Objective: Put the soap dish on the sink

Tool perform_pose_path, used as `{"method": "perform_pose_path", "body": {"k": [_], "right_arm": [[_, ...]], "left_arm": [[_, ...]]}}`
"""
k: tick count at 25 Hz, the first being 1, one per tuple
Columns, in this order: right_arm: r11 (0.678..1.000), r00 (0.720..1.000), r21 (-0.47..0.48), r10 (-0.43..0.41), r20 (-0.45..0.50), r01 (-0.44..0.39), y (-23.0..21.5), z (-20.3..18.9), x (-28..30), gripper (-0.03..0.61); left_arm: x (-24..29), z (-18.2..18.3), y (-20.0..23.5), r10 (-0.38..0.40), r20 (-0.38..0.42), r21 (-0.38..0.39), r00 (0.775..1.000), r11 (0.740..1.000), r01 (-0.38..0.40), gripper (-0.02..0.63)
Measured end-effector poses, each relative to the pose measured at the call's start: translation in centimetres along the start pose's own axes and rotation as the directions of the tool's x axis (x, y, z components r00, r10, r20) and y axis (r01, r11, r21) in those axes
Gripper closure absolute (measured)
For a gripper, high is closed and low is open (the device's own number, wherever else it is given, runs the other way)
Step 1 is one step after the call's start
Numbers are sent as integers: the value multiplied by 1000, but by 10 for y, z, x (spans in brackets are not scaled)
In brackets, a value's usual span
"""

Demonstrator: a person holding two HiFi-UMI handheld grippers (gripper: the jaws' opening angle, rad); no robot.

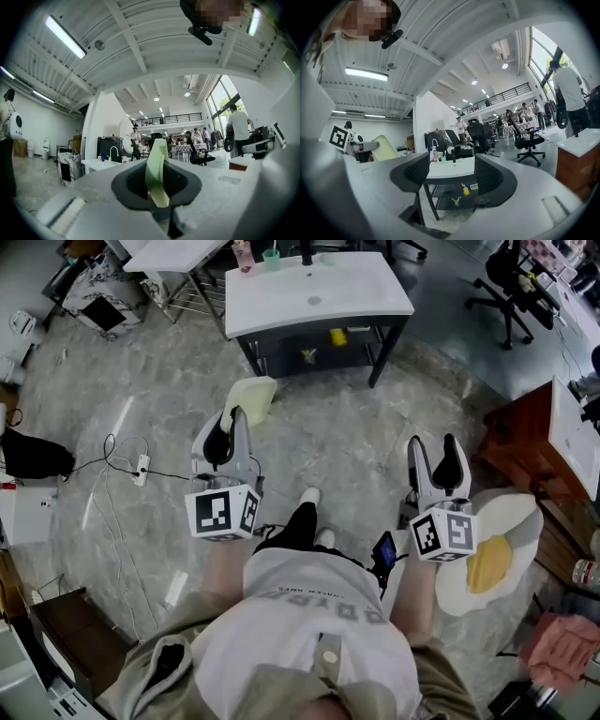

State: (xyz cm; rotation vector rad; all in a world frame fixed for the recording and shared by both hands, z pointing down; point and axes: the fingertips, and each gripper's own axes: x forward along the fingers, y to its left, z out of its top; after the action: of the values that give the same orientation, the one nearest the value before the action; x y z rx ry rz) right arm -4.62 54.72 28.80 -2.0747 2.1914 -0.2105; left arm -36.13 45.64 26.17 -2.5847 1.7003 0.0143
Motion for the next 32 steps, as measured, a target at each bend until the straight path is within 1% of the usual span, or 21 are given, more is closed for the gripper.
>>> {"method": "perform_pose_path", "body": {"k": [5, 9, 12, 15, 18, 26, 32], "right_arm": [[1000, 1000, -30, 5, 31, -4, 10, 17, 51, 291], [999, 998, -49, -3, 69, 7, 14, 35, 86, 291], [998, 996, -54, -17, 85, 21, 20, 40, 105, 291], [998, 997, -56, -27, 71, 31, 24, 36, 117, 291], [998, 998, -49, -41, 47, 43, 19, 29, 126, 291], [998, 998, -20, -65, -2, 65, -7, 10, 154, 291], [998, 998, -21, -60, 0, 60, -37, 14, 185, 291]], "left_arm": [[46, 6, 30, -2, 33, -14, 999, 1000, 3, 575], [80, 19, 45, -26, 73, -14, 997, 1000, 27, 575], [97, 22, 57, -45, 86, -15, 995, 999, 46, 575], [110, 20, 69, -44, 78, -22, 996, 999, 46, 575], [121, 15, 74, -47, 62, -27, 997, 998, 49, 575], [148, -10, 80, -25, 4, -55, 1000, 998, 25, 575], [185, -14, 70, -12, 8, -68, 1000, 998, 13, 575]]}}
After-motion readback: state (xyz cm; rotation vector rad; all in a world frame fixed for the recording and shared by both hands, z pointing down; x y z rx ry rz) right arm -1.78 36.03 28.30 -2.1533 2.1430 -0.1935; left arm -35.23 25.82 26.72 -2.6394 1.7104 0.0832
